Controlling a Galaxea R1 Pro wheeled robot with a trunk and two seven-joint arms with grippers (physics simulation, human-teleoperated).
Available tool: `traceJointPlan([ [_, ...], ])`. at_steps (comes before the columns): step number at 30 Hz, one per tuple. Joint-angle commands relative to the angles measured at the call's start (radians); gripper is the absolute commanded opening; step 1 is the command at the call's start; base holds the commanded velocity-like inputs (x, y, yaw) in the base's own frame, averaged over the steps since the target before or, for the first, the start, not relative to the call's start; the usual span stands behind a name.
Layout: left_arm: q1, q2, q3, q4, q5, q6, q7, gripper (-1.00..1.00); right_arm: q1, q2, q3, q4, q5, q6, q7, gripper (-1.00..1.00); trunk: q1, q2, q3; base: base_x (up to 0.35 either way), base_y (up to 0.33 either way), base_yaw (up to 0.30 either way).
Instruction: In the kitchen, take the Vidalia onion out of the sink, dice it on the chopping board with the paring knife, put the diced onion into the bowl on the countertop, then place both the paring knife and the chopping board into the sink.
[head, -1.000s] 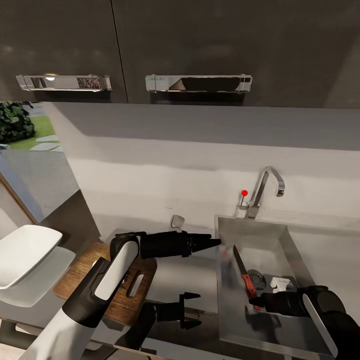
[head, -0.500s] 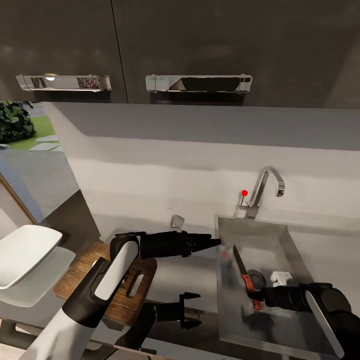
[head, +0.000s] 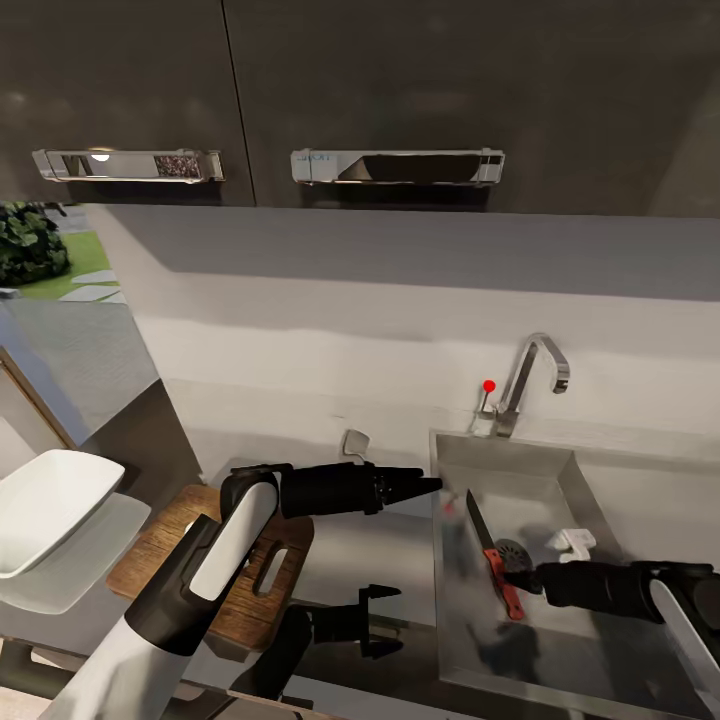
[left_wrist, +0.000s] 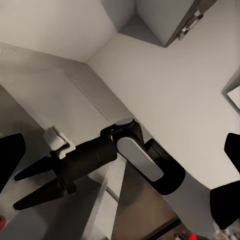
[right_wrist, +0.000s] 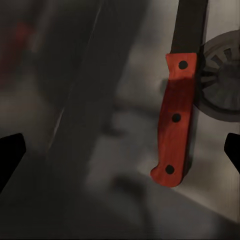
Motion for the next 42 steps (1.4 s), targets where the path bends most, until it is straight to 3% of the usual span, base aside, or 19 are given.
traceJointPlan([
  [1,-0.001,0.0,0.0,0.0,0.003,0.005,0.0,1.0,0.002,-0.015,-0.001,-0.002,-0.022,0.005,0.013,1.0,0.0,-0.001,-0.001,0.0,0.031,0.0],
  [5,-0.001,-0.001,0.0,0.0,0.003,0.005,-0.001,1.0,0.016,-0.09,-0.002,-0.019,-0.126,0.005,0.041,1.0,0.0,-0.001,-0.001,0.0,0.142,0.0],
  [10,-0.001,-0.001,0.0,0.0,0.002,0.005,-0.002,1.0,0.017,-0.15,-0.024,-0.023,-0.174,0.005,0.13,1.0,0.0,-0.001,-0.001,0.0,0.268,0.0],
  [15,-0.001,-0.001,0.0,0.0,0.002,0.007,-0.005,1.0,0.01,-0.187,-0.142,-0.042,-0.186,0.005,0.327,1.0,0.0,-0.001,-0.001,0.0,0.303,0.0],
  [17,0.0,-0.001,0.0,0.0,0.002,0.008,-0.007,1.0,0.014,-0.22,-0.196,-0.046,-0.188,0.005,0.414,1.0,0.0,-0.001,-0.001,0.0,0.307,0.0],
  [20,0.0,0.0,0.0,-0.005,0.002,0.011,-0.011,1.0,0.043,-0.268,-0.238,-0.048,-0.189,0.005,0.535,1.0,0.0,-0.001,-0.001,-0.016,0.285,0.0],
  [23,0.0,0.001,0.0,-0.009,0.003,0.012,-0.013,1.0,0.071,-0.299,-0.279,-0.047,-0.196,0.005,0.631,1.0,0.0,-0.001,-0.001,-0.058,0.168,0.0],
  [25,0.0,0.001,0.0,-0.01,0.003,0.013,-0.013,1.0,0.08,-0.314,-0.313,-0.048,-0.217,0.005,0.664,1.0,0.0,-0.001,-0.001,-0.074,0.069,0.0],
  [29,0.0,0.001,-0.011,-0.015,0.003,0.015,-0.014,1.0,0.089,-0.33,-0.361,-0.051,-0.295,0.005,0.694,1.0,0.0,-0.001,-0.001,-0.078,0.02,0.0],
  [31,0.0,0.0,-0.028,-0.019,0.004,0.015,-0.016,1.0,0.09,-0.34,-0.371,-0.053,-0.334,0.005,0.702,1.0,0.0,-0.001,-0.001,-0.075,0.003,0.0],
  [32,-0.001,-0.001,-0.041,-0.021,0.004,0.016,-0.019,1.0,0.091,-0.345,-0.383,-0.053,-0.419,0.005,0.705,1.0,0.0,-0.001,-0.001,-0.063,0.001,0.0],
  [34,-0.001,0.0,-0.046,-0.022,0.004,0.016,-0.033,1.0,0.09,-0.348,-0.385,-0.054,-0.473,0.005,0.706,1.0,0.0,-0.001,-0.001,-0.04,0.0,0.0],
  [39,-0.001,0.005,-0.049,-0.023,0.004,0.016,-0.078,1.0,0.091,-0.36,-0.378,-0.055,-0.51,0.005,0.706,1.0,0.0,-0.001,-0.001,-0.011,0.027,0.0],
  [42,-0.001,0.008,-0.049,-0.023,0.004,0.016,-0.088,1.0,0.085,-0.37,-0.307,-0.055,-0.508,-0.023,0.7,1.0,0.0,-0.001,-0.001,-0.001,0.216,0.0],
])
